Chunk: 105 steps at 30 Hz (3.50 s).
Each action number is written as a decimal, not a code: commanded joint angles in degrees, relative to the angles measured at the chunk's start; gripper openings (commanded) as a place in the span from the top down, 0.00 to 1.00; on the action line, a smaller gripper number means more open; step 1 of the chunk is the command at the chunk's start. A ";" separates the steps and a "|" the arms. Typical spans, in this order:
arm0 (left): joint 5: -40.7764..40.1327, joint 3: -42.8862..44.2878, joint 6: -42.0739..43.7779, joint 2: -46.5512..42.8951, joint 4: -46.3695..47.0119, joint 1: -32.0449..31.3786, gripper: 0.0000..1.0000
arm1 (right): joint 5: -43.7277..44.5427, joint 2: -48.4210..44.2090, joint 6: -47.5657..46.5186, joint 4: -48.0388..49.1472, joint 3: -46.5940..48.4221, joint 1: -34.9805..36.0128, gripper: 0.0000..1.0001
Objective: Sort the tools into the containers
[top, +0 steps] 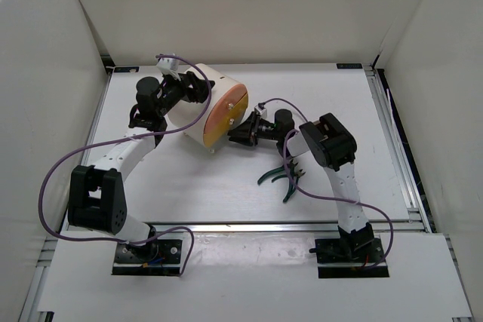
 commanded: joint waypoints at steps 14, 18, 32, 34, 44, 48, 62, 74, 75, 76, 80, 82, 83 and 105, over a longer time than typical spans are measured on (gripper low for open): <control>-0.25 -4.39 -1.24 4.42 -19.30 0.04 0.08 | -0.92 3.27 1.08 2.52 6.60 -0.58 0.65; -0.34 -4.48 -1.33 4.59 -19.12 -0.05 0.08 | -0.65 3.62 1.78 3.92 6.16 -0.58 0.79; 0.27 -3.33 -1.42 5.30 -18.95 0.21 0.08 | -1.18 0.11 4.60 9.99 -5.44 -2.69 1.00; 0.45 -2.90 -1.59 5.65 -18.95 0.30 0.09 | -1.18 -1.03 4.42 10.26 -7.46 -3.22 1.00; 1.51 -1.49 -2.74 6.97 -18.24 0.74 0.08 | -2.06 -3.41 2.49 9.38 -13.88 -4.45 1.00; 0.46 -1.58 -2.65 6.00 -19.29 0.74 0.09 | -2.23 -2.53 3.01 8.76 -12.48 -4.62 1.00; -5.53 -6.85 6.84 -22.81 -18.42 -8.83 0.70 | -1.71 -2.53 2.84 6.74 -9.58 -4.10 1.00; -0.26 -5.97 14.05 -18.62 -24.83 -25.18 0.90 | -1.18 -3.06 2.49 6.56 -9.67 -3.75 1.00; 0.18 -6.06 14.05 -16.52 -24.83 -25.97 0.90 | -1.18 -3.14 2.49 6.56 -9.67 -3.75 1.00; 0.10 -6.32 14.05 -15.46 -24.83 -27.02 0.90 | -1.09 -3.06 2.49 6.56 -9.67 -3.75 1.00; -2.70 -5.97 13.88 -10.35 -25.54 -28.79 0.90 | -1.00 -3.41 2.66 6.74 -9.75 -3.75 1.00; -6.57 -6.23 13.53 -8.25 -25.45 -29.23 0.90 | -1.00 -3.41 3.37 7.62 -9.84 -3.75 1.00; -7.97 -6.32 13.18 -7.72 -25.45 -29.40 0.90 | -1.00 -3.41 3.37 7.79 -10.01 -3.75 1.00; -47.00 2.29 9.57 0.19 -33.27 -31.16 0.90 | -0.83 -2.70 4.60 11.66 -11.77 -3.75 1.00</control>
